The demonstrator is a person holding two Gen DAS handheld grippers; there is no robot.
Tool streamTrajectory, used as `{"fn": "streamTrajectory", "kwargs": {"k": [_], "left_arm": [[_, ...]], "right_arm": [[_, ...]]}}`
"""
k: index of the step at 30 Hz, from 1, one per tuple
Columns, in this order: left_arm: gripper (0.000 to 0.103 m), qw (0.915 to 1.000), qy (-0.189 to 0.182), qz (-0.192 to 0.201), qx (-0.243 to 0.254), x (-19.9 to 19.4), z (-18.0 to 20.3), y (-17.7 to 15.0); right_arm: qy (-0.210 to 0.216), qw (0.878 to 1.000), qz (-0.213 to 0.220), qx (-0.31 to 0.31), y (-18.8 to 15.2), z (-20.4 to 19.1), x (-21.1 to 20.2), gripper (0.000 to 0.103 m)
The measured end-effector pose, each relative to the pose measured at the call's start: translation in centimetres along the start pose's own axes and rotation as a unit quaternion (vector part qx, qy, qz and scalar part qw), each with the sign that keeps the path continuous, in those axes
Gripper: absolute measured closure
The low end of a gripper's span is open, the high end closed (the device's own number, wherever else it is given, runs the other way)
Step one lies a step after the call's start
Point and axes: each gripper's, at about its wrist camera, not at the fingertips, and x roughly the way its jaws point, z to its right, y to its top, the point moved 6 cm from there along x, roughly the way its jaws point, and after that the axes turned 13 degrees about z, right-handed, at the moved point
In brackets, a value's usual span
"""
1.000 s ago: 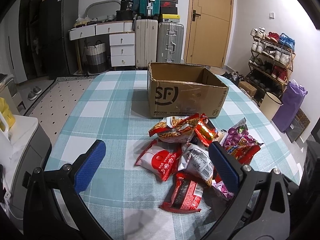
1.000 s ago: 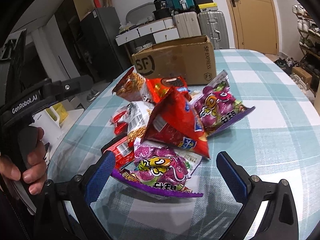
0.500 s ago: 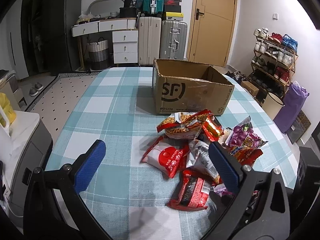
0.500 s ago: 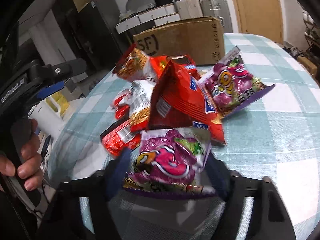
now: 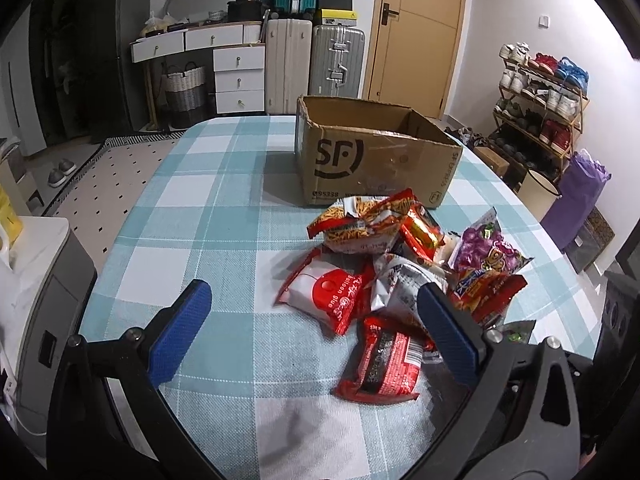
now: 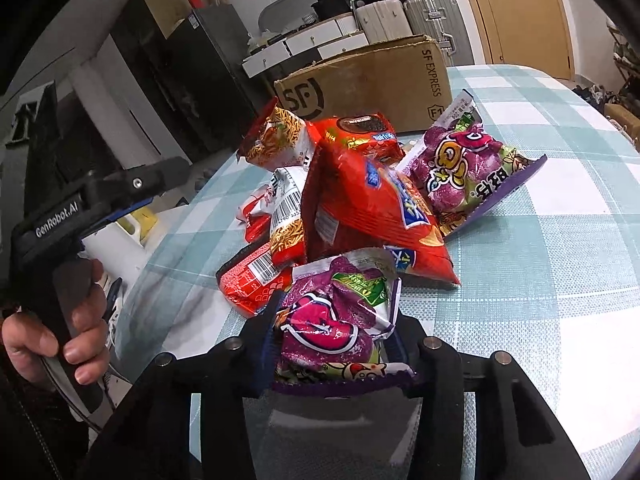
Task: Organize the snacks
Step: 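Grasp the purple candy bag with the right gripper, then grasp the red wafer pack with the left gripper while the right gripper holds the purple bag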
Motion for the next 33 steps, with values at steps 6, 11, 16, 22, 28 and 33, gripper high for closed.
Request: {"fn": "streamTrajectory", "kwargs": {"k": [6, 11, 16, 22, 28, 33], "left_arm": [[0.001, 0.9998, -0.008, -0.019, -0.006, 0.7, 0.1, -0.8], [0.001, 0.9993, -0.021, -0.032, -0.002, 1.0, 0.7, -1.5], [0.001, 0.9969, -0.051, -0.059, -0.006, 2.0, 1.7, -2.7], [0.001, 0.9929, -0.084, -0.084, -0.006, 2.8, 3.6, -4.4], [0.001, 0.9901, -0.096, -0.103, 0.001, 3.5, 5.1, -5.5], [0.002, 0.9887, -0.093, -0.117, 0.015, 4.3, 5.6, -6.1]], "right_arm": [[0.007, 1.000, 0.004, 0.007, 0.1, 0.0, -0.4, 0.057], [0.013, 1.000, 0.009, 0.008, 0.3, 0.0, -0.8, 0.058], [0.015, 1.000, 0.015, 0.011, 0.4, 0.0, -1.1, 0.058], [0.018, 0.999, 0.024, 0.010, 0.7, 0.1, -1.6, 0.058], [0.020, 0.999, 0.029, 0.012, 0.9, 0.2, -2.0, 0.058], [0.019, 0.999, 0.037, 0.016, 0.9, 0.5, -2.5, 0.058]]}}
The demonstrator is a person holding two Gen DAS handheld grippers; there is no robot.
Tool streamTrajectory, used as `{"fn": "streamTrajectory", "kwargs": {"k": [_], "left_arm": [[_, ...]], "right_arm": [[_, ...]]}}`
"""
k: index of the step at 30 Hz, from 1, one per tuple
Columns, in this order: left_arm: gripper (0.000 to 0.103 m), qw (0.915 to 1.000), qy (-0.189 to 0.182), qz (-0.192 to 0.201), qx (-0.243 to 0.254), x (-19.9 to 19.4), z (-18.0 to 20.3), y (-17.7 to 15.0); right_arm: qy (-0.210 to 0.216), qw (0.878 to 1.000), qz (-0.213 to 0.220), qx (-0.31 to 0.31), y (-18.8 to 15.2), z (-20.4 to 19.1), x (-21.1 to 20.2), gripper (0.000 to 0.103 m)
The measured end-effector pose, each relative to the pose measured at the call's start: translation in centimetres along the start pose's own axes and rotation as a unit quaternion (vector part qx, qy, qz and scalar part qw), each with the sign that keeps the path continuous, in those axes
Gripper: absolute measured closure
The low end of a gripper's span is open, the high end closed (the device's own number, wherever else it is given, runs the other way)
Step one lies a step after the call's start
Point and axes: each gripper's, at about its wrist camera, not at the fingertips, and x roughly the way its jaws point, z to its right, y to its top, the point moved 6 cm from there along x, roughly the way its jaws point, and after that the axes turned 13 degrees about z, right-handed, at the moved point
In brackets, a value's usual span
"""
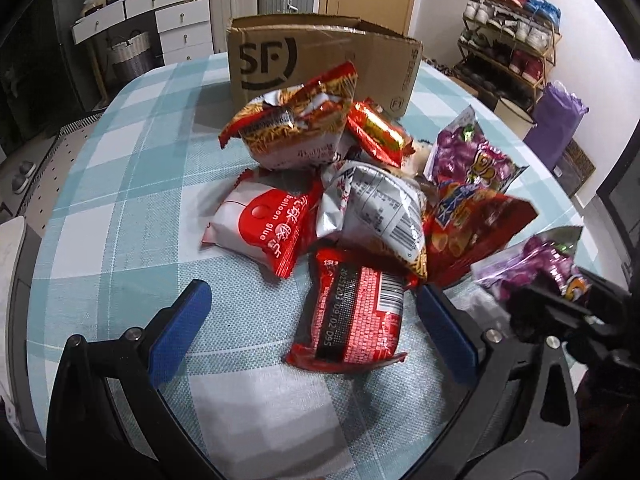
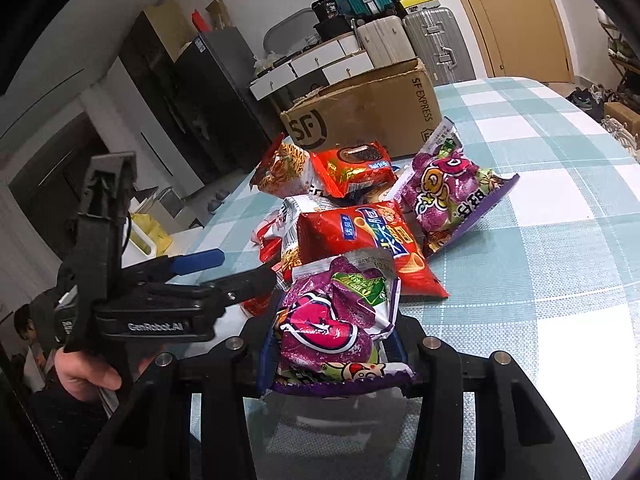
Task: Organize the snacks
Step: 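Grasp the red wafer pack with the left gripper while the right gripper holds the purple bag, then carry both snacks over the cardboard box and open both grippers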
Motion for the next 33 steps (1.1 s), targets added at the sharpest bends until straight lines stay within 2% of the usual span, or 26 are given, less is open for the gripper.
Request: {"fn": "streamTrajectory", "kwargs": {"k": [4, 6, 8, 12, 13, 16, 19, 26, 33], "left_arm": [[0.003, 0.9999, -0.003, -0.010, 0.003, 0.7, 0.1, -0.3], [0.008, 0.9998, -0.005, -0.016, 0.008, 1.0, 0.4, -0.6], [0.019, 0.9995, -0.011, -0.028, 0.007, 1.4, 0.6, -0.8], [0.024, 0.9991, -0.023, -0.034, 0.011, 1.9, 0.8, -1.2], [0.030, 0.9990, -0.025, -0.032, 0.015, 1.9, 0.9, -1.2], [0.062, 0.9993, -0.025, -0.020, 0.017, 1.7, 0.6, -1.1], [0.062, 0.9988, -0.046, -0.017, -0.006, 1.4, -0.2, -1.1], [0.062, 0.9985, -0.051, -0.012, -0.013, 0.5, -0.8, -1.3], [0.062, 0.9979, -0.056, 0.011, -0.028, -1.8, -1.5, -0.4]], "right_arm": [[-0.001, 1.000, 0.005, 0.000, 0.1, 0.3, -0.3, 0.058], [0.000, 1.000, 0.006, 0.003, 0.1, 0.4, -0.4, 0.058], [0.000, 1.000, 0.007, 0.005, 0.1, 0.6, -0.4, 0.058], [-0.002, 1.000, 0.009, 0.006, 0.2, 0.7, -0.6, 0.058], [-0.002, 1.000, 0.010, 0.006, 0.2, 0.7, -0.6, 0.058], [-0.003, 1.000, 0.012, 0.003, 0.3, 0.6, -0.8, 0.058], [-0.005, 1.000, 0.014, -0.003, 0.5, 0.3, -0.9, 0.058], [-0.007, 1.000, 0.020, -0.010, 1.1, -0.5, -1.5, 0.058], [-0.008, 0.999, 0.026, -0.026, 1.9, -1.7, -1.9, 0.058]]}}
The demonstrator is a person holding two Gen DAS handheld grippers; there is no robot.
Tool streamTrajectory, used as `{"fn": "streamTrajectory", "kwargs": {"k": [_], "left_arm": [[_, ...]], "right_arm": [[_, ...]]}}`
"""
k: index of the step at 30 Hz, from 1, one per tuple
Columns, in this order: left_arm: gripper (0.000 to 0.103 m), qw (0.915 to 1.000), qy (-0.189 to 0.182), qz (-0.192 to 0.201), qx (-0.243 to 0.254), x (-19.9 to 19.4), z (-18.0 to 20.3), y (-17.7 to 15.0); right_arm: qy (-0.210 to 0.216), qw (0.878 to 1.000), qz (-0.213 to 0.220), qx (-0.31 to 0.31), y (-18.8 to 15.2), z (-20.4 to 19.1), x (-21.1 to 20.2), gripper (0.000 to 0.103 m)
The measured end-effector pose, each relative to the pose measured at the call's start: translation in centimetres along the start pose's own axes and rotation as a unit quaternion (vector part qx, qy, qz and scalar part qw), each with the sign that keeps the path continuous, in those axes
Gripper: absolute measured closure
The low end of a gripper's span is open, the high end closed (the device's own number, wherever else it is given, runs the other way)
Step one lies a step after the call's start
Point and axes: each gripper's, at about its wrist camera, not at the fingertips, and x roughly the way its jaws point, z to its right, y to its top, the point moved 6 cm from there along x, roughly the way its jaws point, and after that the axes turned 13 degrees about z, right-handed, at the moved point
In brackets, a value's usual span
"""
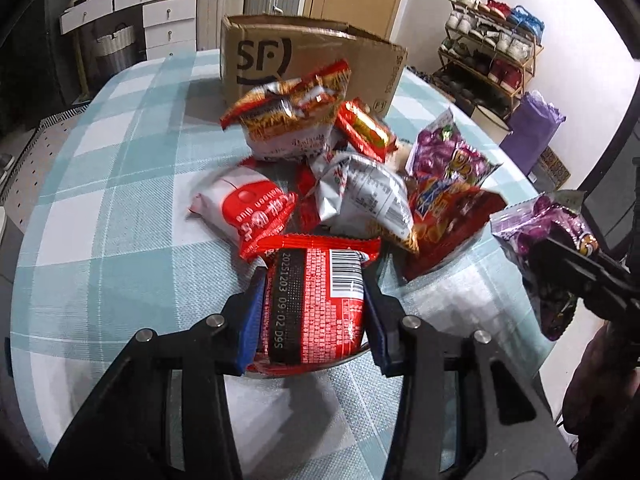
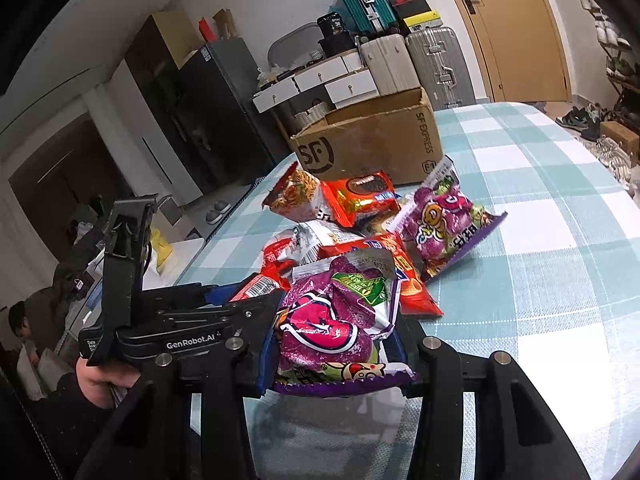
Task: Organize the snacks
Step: 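Carry both snacks over the cardboard box and open both grippers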
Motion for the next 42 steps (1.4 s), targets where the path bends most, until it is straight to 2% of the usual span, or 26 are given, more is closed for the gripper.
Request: {"fn": "streamTrajectory", "kwargs": {"k": [9, 15, 22, 33, 42], "left_arm": [[0.062, 0.9997, -0.003, 0.024, -0.007, -2.4, -0.8, 2.6], [0.062, 0.9990, -0.006, 0.045, 0.000, -3.5, -0.6, 5.8], [0.062, 0.9982, -0.002, 0.059, 0.005, -3.7, -0.1, 10.7], [0.062, 0.9978, 0.004, 0.065, 0.013, -1.5, 0.3, 18.5], [0.062, 0.9982, 0.014, 0.058, 0.009, 2.8, -0.4, 24.8]], "right_arm": [[0.006, 1.000, 0.008, -0.018, 1.5, -1.4, 0.0, 0.058], [0.019, 0.999, 0.015, -0.023, 3.4, -2.3, 0.5, 0.058], [0.034, 0.998, 0.034, -0.045, 7.3, -3.5, 1.1, 0.058], [0.037, 0.996, 0.053, -0.064, 13.7, -3.1, 3.8, 0.058], [0.036, 0.995, 0.051, -0.072, 19.3, -1.8, 8.3, 0.058]]}}
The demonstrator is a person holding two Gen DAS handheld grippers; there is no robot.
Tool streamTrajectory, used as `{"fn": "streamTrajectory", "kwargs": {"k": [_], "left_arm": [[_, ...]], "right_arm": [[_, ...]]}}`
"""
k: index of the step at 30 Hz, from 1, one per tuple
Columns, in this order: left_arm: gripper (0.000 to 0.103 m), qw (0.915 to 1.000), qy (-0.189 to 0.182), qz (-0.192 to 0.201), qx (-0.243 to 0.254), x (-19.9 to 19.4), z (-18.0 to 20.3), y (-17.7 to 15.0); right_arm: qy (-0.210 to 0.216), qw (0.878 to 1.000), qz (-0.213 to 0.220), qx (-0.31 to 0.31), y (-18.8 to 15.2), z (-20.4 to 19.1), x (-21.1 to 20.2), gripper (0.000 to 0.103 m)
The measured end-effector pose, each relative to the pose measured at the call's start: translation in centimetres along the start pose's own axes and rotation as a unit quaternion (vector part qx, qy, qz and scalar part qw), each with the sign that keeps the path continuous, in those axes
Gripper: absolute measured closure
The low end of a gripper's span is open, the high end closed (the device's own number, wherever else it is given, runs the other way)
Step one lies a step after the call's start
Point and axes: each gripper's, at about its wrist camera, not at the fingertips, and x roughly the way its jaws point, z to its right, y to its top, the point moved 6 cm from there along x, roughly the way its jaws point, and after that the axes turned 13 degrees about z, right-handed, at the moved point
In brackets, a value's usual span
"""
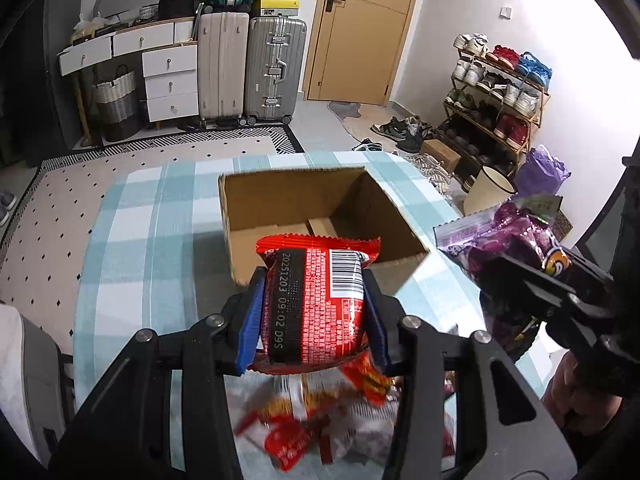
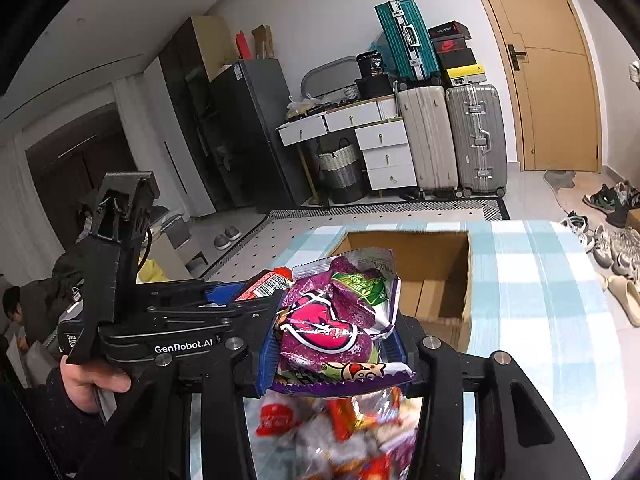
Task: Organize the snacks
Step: 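Carry both snacks over the cardboard box and open both grippers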
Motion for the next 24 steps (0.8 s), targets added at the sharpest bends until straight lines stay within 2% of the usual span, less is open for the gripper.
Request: {"fn": "streamTrajectory", "kwargs": {"k": [13, 24], "left_arm": [[0.062, 0.9994, 0.009, -0.025, 0.022, 8.8, -1.1, 3.2], [0.061, 0.9981, 0.009, -0.053, 0.028, 15.6, -2.8, 2.0]], "right_arm": [[-0.017, 0.999, -0.027, 0.007, 2.6, 5.1, 8.6, 0.058], [-0.042, 0.997, -0.063, 0.018, 0.1, 9.1, 14.2, 0.058]]}}
